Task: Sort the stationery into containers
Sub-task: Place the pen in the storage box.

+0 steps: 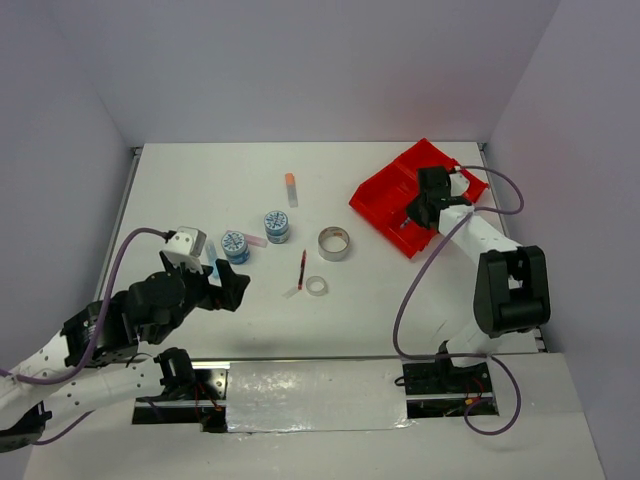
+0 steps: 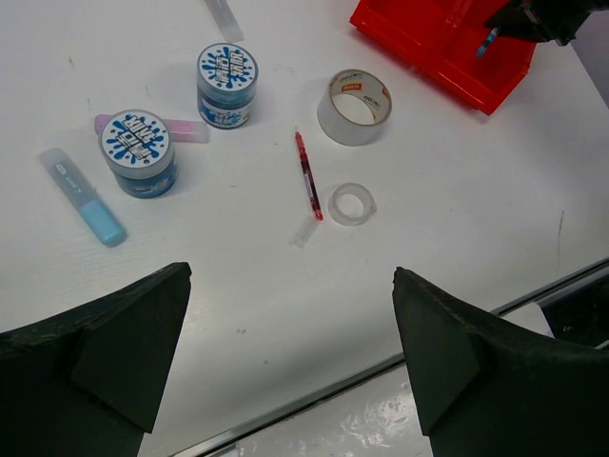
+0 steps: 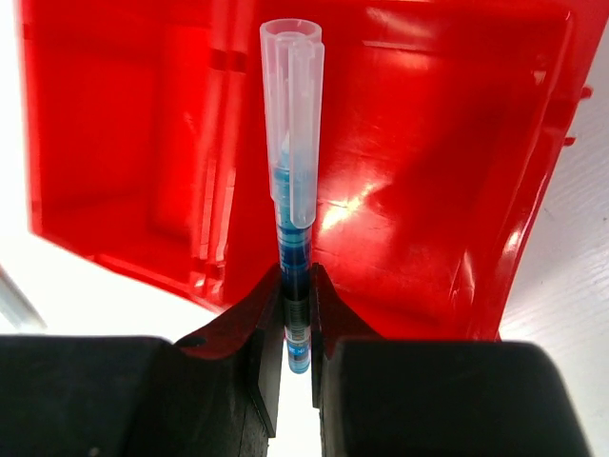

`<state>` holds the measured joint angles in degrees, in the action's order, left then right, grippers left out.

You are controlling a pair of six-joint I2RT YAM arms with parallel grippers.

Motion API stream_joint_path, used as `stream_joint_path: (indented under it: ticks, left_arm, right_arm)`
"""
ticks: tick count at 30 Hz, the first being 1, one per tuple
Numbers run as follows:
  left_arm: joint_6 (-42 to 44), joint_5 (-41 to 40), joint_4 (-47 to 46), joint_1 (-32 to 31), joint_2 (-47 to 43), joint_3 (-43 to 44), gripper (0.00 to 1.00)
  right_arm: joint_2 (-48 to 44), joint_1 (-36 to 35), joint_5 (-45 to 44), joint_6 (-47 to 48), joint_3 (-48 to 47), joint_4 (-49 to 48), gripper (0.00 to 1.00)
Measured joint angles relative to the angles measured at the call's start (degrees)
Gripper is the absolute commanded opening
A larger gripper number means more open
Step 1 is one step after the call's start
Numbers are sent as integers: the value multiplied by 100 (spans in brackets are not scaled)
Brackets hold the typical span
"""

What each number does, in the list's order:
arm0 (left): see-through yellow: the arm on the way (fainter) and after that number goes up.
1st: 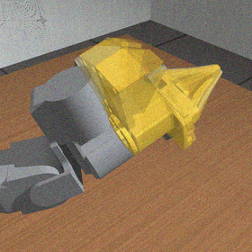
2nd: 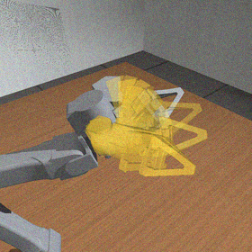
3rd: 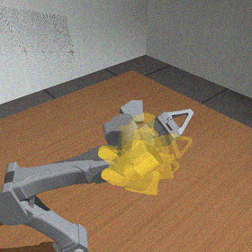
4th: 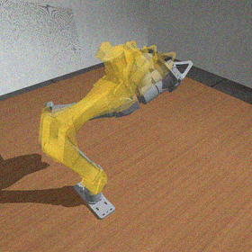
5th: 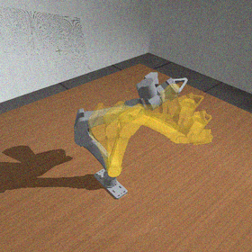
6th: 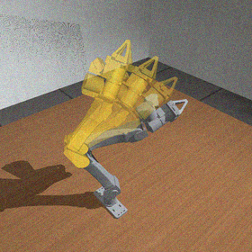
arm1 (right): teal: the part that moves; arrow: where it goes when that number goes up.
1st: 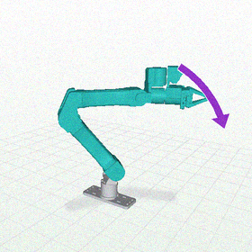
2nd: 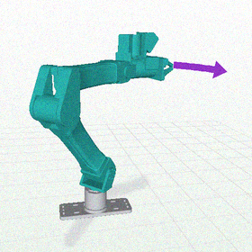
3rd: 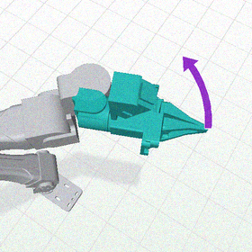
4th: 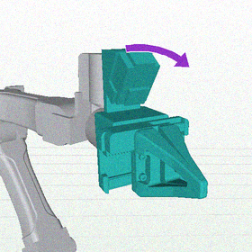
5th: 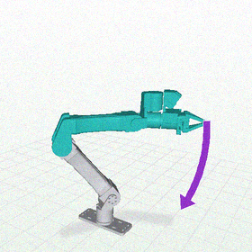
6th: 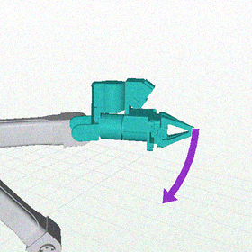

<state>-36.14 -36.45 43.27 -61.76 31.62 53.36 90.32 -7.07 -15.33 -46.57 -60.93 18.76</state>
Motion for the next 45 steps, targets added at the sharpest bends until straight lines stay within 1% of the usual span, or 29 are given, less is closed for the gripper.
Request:
stream_joint_path:
  ticks: [4, 6, 8, 10, 11, 14, 16, 23, 26, 28, 35, 38, 40, 45]
  left_arm:
    - [48, 216, -22, 0, -31, -4, 99]
    - [127, 310, -63, 0, -57, -13, 99]
    - [164, 407, -101, 0, -66, -13, 99]
    - [181, 503, -131, 0, -63, -15, 99]
    - [188, 535, -133, 0, -63, -15, 99]
    - [201, 636, -140, 0, -63, -24, 99]
    - [249, 697, -138, 0, -61, -28, 99]
    - [297, 787, -149, 0, -63, -31, 99]
    - [295, 785, -149, 0, -63, -33, 99]
    - [293, 780, -149, 0, -63, -35, 99]
    - [81, 621, -210, 0, 133, -46, 99]
    - [-181, 476, -310, 0, 503, -59, 99]
    - [-376, 356, -389, 0, 874, -63, 99]
    - [-984, 22, -378, 90, 2107, -50, 99]
  right_arm:
    - [295, 0, 20, -57, 61, -33, 17]
    - [402, 0, 37, -74, 85, -48, 21]
    - [428, 0, 52, -103, 138, -94, 23]
    - [446, 9, 57, -116, 138, -129, 27]
    - [466, 11, 59, -116, 138, -142, 37]
    - [577, 22, 74, -129, 136, -149, 55]
    - [658, 22, 101, -122, 136, -144, 59]
    - [619, 22, 142, -66, 136, -142, 61]
    - [358, 22, 245, 24, 136, -83, 64]
    - [13, 22, 323, 125, 127, -57, 67]
    - [-1681, -136, 660, 717, -118, -52, 68]
    - [-2262, -553, 815, 1088, -122, 7, 67]
    - [-2544, -975, 907, 1357, -114, 114, 67]
    - [-3088, -2129, 876, 1626, 321, 463, 63]
